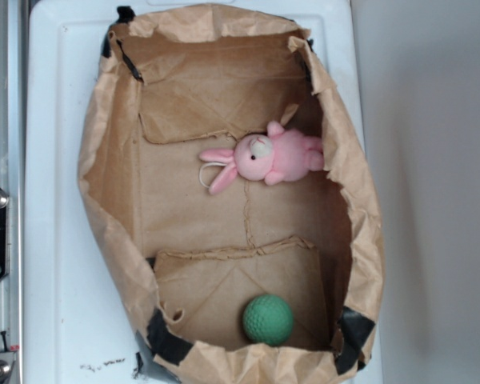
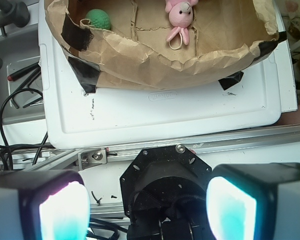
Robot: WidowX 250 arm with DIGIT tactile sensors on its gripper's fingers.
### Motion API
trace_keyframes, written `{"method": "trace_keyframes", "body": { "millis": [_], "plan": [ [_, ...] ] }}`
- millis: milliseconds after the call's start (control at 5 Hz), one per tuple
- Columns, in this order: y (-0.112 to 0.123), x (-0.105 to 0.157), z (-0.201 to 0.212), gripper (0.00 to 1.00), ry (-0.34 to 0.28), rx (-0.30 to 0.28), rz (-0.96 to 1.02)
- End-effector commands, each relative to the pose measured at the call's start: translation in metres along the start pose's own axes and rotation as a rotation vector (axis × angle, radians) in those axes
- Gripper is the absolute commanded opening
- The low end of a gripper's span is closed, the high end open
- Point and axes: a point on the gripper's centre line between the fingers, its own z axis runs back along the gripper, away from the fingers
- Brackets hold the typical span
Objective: Grab the green ball.
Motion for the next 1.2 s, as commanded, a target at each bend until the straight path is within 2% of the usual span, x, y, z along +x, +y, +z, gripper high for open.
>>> {"method": "trace_keyframes", "body": {
  "millis": [0, 200, 600, 800, 1000],
  "plan": [
    [0.000, 0.000, 0.000, 1.00, 0.000, 0.000, 0.000],
    [-0.008, 0.049, -0.008, 1.00, -0.045, 0.016, 0.094],
    [0.011, 0.117, -0.031, 1.00, -0.113, 0.068, 0.145],
    [0.025, 0.135, -0.056, 1.00, -0.097, 0.018, -0.085],
    [0.038, 0.137, -0.079, 1.00, -0.121, 0.078, -0.348]
  ]
}}
